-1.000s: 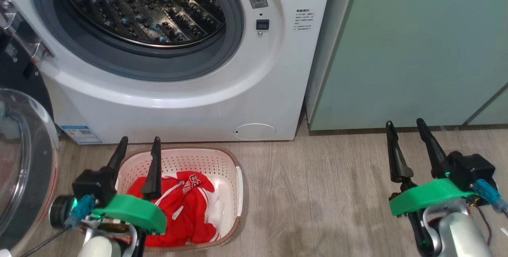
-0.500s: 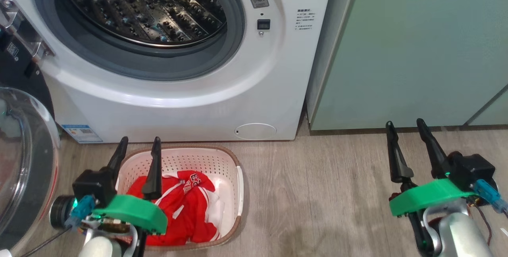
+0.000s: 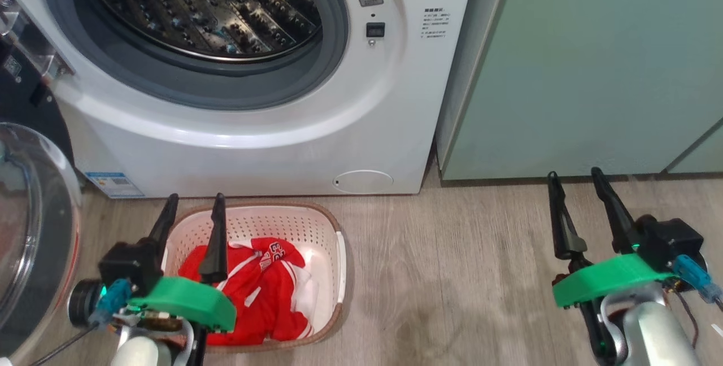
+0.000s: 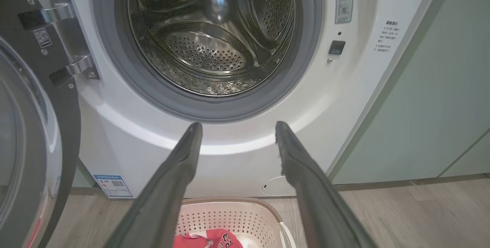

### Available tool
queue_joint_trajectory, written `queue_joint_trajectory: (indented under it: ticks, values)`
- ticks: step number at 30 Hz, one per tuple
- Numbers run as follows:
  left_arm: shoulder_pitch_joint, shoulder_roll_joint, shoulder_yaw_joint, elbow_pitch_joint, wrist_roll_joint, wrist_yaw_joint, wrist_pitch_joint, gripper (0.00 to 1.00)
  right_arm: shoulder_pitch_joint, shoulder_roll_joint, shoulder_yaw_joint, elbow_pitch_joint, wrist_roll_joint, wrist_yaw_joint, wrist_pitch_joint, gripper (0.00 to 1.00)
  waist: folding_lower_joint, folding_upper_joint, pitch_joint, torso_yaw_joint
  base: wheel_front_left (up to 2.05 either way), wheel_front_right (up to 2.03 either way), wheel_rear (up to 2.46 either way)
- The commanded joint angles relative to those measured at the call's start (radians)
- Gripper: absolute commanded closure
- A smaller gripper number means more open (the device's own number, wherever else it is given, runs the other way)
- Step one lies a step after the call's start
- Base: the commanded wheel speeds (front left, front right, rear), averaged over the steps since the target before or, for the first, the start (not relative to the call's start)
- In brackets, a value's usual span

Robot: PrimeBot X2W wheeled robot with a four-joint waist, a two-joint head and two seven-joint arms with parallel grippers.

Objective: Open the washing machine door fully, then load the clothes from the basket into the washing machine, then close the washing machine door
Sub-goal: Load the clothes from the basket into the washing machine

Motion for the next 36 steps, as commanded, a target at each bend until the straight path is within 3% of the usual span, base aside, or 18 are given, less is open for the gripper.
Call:
queue_joint_trajectory:
  ticks: [1,8,23,36]
  values:
    - [-0.047,0.017,0.035,-0.037,-0.007,0.003,-0.011,0.00,-0.043,0.000,0.029,-0.039,0.003,0.000,-0.009,0.00,-0.0001,-0.0001,0.010,-0.003,0.00,0.00,0.00]
    - [-0.149,0.019,0.040,0.054,-0.032,-0.009,-0.008,0.00,-0.087,0.000,0.047,-0.071,-0.003,0.000,-0.007,0.00,-0.0001,-0.0001,0.138,-0.011,0.00,0.00,0.00]
    - [-0.498,0.057,-0.004,0.587,-0.076,-0.118,0.056,0.00,-0.275,0.000,0.126,-0.108,0.016,0.000,-0.009,0.00,-0.0001,-0.0001,0.477,-0.088,0.00,0.00,0.00]
    - [-0.722,0.115,-0.030,0.919,-0.090,-0.149,0.084,0.00,-0.354,0.000,0.123,-0.161,0.051,0.000,-0.009,0.00,-0.0001,-0.0001,0.708,-0.156,0.00,0.00,0.00]
